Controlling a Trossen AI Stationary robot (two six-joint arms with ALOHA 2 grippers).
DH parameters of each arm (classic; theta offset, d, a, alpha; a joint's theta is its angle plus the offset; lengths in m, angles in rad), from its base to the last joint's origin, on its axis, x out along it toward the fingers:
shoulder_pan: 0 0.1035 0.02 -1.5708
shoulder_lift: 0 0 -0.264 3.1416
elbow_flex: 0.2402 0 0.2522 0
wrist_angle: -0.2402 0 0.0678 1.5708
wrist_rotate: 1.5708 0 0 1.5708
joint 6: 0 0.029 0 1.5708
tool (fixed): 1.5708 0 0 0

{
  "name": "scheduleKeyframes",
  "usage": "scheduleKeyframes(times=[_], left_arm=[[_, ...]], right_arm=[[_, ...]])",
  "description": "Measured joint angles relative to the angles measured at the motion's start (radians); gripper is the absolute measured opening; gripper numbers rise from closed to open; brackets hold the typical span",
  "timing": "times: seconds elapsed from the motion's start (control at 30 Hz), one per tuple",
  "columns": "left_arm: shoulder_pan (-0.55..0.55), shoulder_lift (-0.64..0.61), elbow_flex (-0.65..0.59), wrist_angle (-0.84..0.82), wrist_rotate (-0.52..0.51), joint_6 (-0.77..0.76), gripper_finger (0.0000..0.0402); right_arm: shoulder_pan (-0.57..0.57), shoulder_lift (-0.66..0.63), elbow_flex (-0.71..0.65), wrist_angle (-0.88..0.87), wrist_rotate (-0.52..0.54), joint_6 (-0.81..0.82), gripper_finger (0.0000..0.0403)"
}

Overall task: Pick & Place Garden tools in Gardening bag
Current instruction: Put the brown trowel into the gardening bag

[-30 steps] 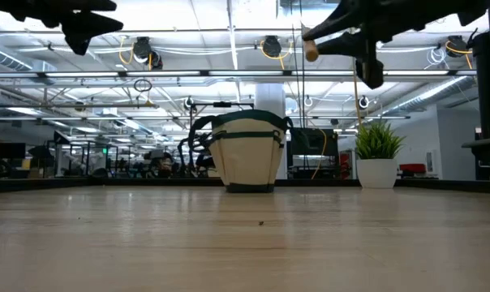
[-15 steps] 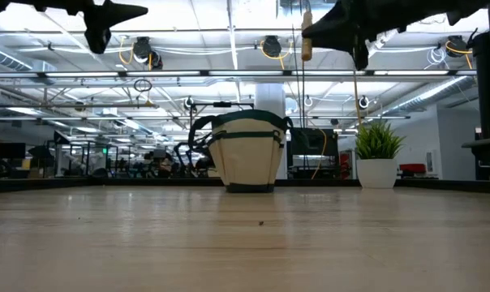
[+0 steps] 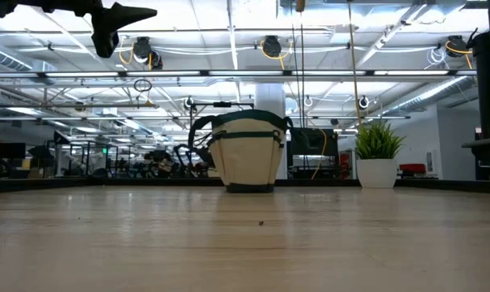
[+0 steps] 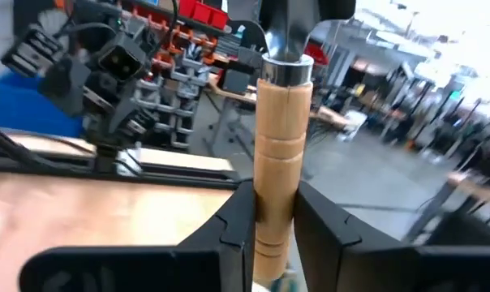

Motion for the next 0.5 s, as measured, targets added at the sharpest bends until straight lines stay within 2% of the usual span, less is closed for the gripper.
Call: scheduleKeyframes(times=[0.23, 0.37, 0.5], left_arm=[[0.003, 0.0, 0.0, 0.003, -0.005, -0.021, 0.0184], [0.003, 0.0, 0.0, 0.004, -0.032, -0.092, 0.0184], [0.002, 0.0, 0.0, 0.005, -0.028, -0.146, 0.0184]], right_arm=[[0.0, 0.0, 0.074, -0.04, 0.089, -0.24, 0.0054], [0.0, 0.0, 0.084, -0.037, 0.1, -0.383, 0.0054], [0.001, 0.0, 0.084, -0.033, 0.165, -0.506, 0.0053]])
